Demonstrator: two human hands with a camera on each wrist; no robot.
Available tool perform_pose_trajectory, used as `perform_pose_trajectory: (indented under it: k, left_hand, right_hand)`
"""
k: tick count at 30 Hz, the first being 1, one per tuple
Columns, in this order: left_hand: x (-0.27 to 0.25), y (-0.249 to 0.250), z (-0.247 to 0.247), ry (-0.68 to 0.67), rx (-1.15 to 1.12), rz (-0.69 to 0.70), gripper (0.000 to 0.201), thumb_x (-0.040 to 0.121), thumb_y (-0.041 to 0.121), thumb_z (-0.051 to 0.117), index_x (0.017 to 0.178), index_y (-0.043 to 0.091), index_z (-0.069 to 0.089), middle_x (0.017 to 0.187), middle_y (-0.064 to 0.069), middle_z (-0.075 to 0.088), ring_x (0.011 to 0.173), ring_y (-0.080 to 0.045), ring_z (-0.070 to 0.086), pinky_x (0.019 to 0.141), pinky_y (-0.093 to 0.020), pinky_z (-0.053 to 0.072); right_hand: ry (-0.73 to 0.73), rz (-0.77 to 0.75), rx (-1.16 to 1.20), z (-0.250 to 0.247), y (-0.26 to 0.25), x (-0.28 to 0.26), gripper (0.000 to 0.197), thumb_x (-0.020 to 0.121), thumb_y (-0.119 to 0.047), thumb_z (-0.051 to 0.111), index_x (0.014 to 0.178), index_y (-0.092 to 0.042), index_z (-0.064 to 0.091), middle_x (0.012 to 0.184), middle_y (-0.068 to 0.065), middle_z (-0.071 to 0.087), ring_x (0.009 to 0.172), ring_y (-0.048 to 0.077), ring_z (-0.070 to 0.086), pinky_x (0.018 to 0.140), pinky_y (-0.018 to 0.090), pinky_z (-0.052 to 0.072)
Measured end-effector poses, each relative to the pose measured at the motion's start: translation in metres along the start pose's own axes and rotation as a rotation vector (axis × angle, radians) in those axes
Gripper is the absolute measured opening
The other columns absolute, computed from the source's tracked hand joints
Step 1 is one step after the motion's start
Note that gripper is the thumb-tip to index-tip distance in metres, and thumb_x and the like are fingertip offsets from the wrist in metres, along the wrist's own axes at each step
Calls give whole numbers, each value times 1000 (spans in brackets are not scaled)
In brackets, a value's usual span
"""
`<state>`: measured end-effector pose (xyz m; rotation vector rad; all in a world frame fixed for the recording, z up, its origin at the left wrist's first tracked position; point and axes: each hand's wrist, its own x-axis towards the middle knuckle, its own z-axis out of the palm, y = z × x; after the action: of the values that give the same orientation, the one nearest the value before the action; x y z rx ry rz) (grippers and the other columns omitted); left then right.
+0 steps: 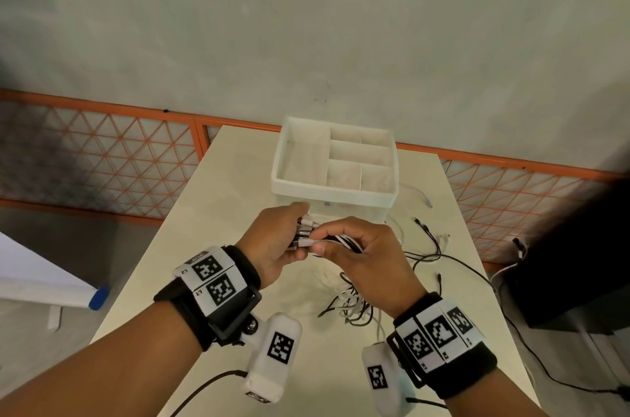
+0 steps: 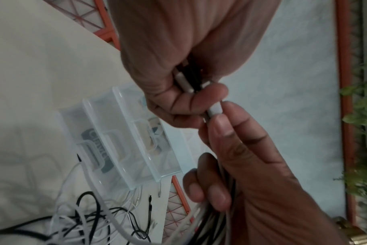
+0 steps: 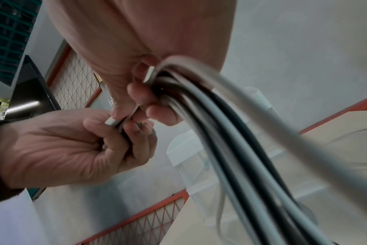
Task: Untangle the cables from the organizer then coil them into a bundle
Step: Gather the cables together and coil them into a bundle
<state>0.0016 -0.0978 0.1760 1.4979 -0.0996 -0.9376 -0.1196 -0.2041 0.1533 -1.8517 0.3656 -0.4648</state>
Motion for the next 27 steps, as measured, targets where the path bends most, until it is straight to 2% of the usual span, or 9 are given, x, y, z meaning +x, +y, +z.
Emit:
perform_pose_trajectory:
  k: [2, 4, 7, 10, 13, 17, 22, 25, 27]
  left_hand:
    - [0, 0, 1, -33, 18, 15, 28, 100, 26, 53, 78, 9, 60, 52, 0, 58, 42, -12, 50, 42, -23, 40]
    - [0, 1, 2, -37, 27, 28, 28, 99, 25, 53, 77, 10, 60, 51, 0, 57, 44, -14, 48, 45, -23, 41]
    - [1, 1, 3, -19, 16, 53, 26, 99, 24, 54, 78, 9, 59, 54, -1, 54, 42, -13, 46, 42, -22, 38]
    - [1, 1, 4, -12, -7, 41, 26, 98, 24, 54, 76, 10, 58, 55, 1, 51, 41, -12, 45, 40, -23, 34]
    - [1, 0, 3, -50, 14, 22, 30, 99, 28, 54, 74, 13, 56, 50, 3, 49, 39, -11, 43, 39, -22, 30]
    - [4, 2, 3, -67, -87, 4, 30, 98, 25, 54, 72, 10, 56, 52, 0, 47, 36, -12, 38, 34, -19, 26]
    - [4, -1, 4, -108, -157, -57, 26, 97, 22, 56, 75, 9, 57, 55, -3, 47, 34, -11, 37, 33, -17, 24]
    - [3, -5, 7, -76, -152, -22, 26, 99, 22, 54, 77, 8, 58, 53, -3, 53, 37, -13, 45, 35, -18, 32]
    - [4, -7, 8, -71, -111, 13, 27, 99, 27, 55, 80, 9, 61, 57, -6, 57, 50, -17, 53, 43, -21, 42]
  right_hand:
    - [21, -5, -39, 2, 1, 1, 14, 86, -13, 79, 95, -23, 81, 96, -10, 76, 96, 3, 70, 86, 15, 51]
    - [21, -11, -33, 2, 0, 1, 14, 87, -13, 78, 95, -24, 81, 94, -13, 76, 92, 2, 70, 83, 15, 51]
    - [6, 10, 109, 4, -6, 0, 14, 89, -8, 75, 98, -19, 78, 77, -15, 73, 58, -3, 63, 56, 7, 45]
    - [31, 42, 150, 4, -7, 0, 10, 89, -11, 76, 94, -20, 73, 68, -12, 64, 39, 3, 42, 42, 16, 37]
    - [33, 69, 122, 3, -8, 1, 3, 89, -13, 76, 87, -15, 74, 55, -19, 60, 36, 6, 36, 41, 21, 35]
    - [1, 89, 228, 4, -12, -1, 2, 87, -13, 77, 85, -14, 77, 55, -9, 60, 40, 15, 35, 44, 24, 36]
    - [18, 91, 135, 14, -13, -1, 9, 86, -20, 80, 90, -16, 72, 59, -9, 62, 39, 12, 37, 41, 25, 36]
    - [59, 106, 62, 17, -10, 1, 27, 88, -26, 78, 101, -23, 55, 65, -4, 66, 42, 5, 49, 43, 23, 40]
    - [73, 106, -81, 18, -7, 1, 32, 89, -35, 75, 105, -24, 49, 65, -4, 65, 47, 2, 53, 47, 19, 42]
